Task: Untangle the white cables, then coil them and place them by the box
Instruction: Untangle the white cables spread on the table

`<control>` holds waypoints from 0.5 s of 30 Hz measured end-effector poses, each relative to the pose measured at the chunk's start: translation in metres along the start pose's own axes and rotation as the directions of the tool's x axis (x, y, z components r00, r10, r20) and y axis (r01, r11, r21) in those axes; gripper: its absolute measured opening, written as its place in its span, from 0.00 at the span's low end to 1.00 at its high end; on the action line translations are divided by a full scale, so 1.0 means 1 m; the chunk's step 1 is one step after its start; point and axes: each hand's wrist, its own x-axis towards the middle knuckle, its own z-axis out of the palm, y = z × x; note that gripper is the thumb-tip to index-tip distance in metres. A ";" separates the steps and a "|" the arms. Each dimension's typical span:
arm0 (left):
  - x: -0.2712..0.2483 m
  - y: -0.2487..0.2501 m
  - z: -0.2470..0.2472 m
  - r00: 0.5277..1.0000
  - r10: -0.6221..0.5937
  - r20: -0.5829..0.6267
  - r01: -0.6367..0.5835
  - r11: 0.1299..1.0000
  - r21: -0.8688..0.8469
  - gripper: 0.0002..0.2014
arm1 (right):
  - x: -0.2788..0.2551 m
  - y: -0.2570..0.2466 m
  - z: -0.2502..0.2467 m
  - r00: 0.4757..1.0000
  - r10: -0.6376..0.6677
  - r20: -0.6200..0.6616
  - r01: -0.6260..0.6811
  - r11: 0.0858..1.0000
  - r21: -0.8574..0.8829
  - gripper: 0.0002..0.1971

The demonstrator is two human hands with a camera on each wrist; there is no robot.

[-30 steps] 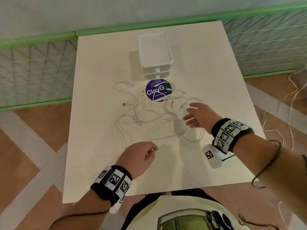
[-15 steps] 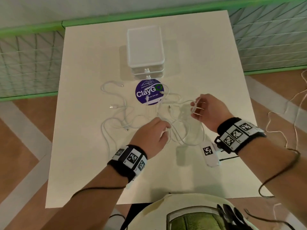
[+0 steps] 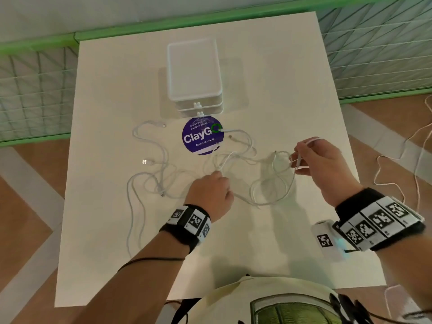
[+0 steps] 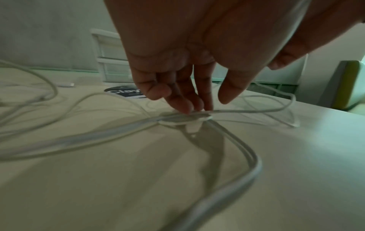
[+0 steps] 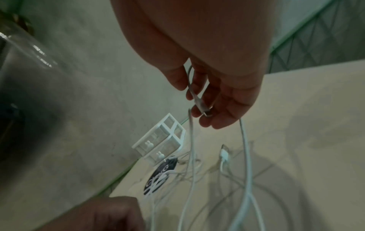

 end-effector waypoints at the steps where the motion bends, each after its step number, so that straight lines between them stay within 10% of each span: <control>1: 0.001 -0.004 -0.003 1.000 -0.027 -0.005 0.026 0.999 -0.041 0.13 | 0.001 0.001 -0.004 1.000 -0.009 -0.013 0.009 0.999 -0.031 0.09; 7: 0.016 -0.030 -0.019 0.941 -0.132 -0.313 0.065 0.974 -0.215 0.12 | -0.001 0.001 -0.010 0.989 0.146 0.026 -0.148 0.983 0.112 0.17; 15: 0.019 -0.058 0.000 0.986 -0.011 -0.169 0.036 0.989 0.142 0.10 | -0.016 -0.027 -0.001 0.928 0.210 0.306 -0.321 0.869 0.376 0.25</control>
